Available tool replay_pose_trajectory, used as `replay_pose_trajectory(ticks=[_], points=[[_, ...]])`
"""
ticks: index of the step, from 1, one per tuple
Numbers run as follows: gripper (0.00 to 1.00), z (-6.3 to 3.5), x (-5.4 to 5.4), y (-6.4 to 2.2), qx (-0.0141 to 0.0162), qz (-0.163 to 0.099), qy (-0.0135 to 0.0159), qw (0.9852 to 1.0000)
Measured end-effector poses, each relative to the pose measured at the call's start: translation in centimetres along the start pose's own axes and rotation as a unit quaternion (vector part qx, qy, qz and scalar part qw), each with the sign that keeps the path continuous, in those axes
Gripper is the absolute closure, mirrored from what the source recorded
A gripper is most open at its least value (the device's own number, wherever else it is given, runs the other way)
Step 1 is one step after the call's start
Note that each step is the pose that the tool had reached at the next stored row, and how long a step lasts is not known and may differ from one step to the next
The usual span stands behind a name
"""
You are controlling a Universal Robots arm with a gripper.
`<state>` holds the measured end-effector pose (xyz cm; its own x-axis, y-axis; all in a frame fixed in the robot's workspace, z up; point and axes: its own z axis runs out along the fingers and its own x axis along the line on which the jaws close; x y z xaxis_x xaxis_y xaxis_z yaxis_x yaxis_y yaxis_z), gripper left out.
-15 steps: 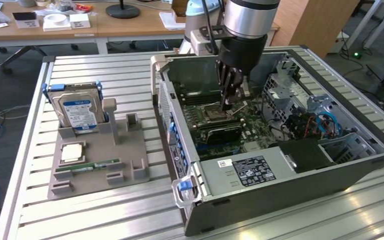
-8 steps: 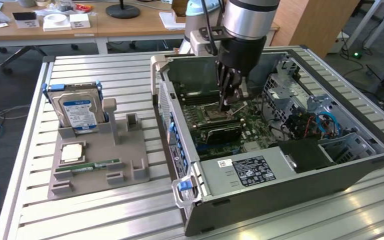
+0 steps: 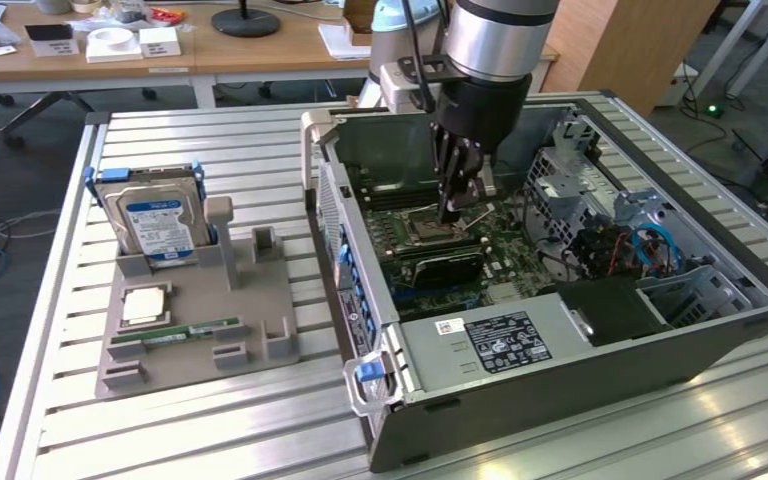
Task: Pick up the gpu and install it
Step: 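Press down on the gpu until it lock into place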
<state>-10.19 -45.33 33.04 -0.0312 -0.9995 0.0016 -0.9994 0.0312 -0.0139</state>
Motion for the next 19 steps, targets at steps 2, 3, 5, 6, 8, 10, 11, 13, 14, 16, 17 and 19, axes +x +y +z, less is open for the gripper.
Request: replay_pose_trajectory(ticks=[2, 3, 5, 6, 8, 10, 11, 13, 14, 16, 17, 19], points=[[0.89, 0.02, 0.00, -0.08, 0.0000, 0.000, -0.0004, 1.0000], [0.89, 0.04, 0.00, -0.18, 0.0000, 0.000, -0.0007, 1.0000], [0.89, 0.05, -0.01, -0.35, 0.0000, 0.000, -0.0010, 1.0000], [0.89, 0.05, -0.01, -0.39, -0.0001, 0.000, -0.0011, 1.0000], [0.89, 0.06, -0.01, -0.40, -0.0001, 0.000, -0.0012, 1.0000], [0.89, 0.08, -0.02, -0.41, -0.0001, 0.000, -0.0013, 1.0000], [0.89, 0.09, -0.02, -0.41, -0.0001, 0.000, -0.0013, 1.0000], [0.89, 0.10, -0.04, -0.42, 0.0000, 0.000, -0.0013, 1.0000], [0.89, 0.12, -0.11, -0.41, -0.0001, 0.000, -0.0013, 1.0000], [0.89, 0.13, -0.17, -0.41, -0.0001, 0.000, -0.0013, 1.0000], [0.89, 0.14, -0.18, -0.41, -0.0001, 0.000, -0.0014, 1.0000], [0.89, 0.19, -0.22, -0.41, 0.0000, 0.000, -0.0014, 1.0000]])
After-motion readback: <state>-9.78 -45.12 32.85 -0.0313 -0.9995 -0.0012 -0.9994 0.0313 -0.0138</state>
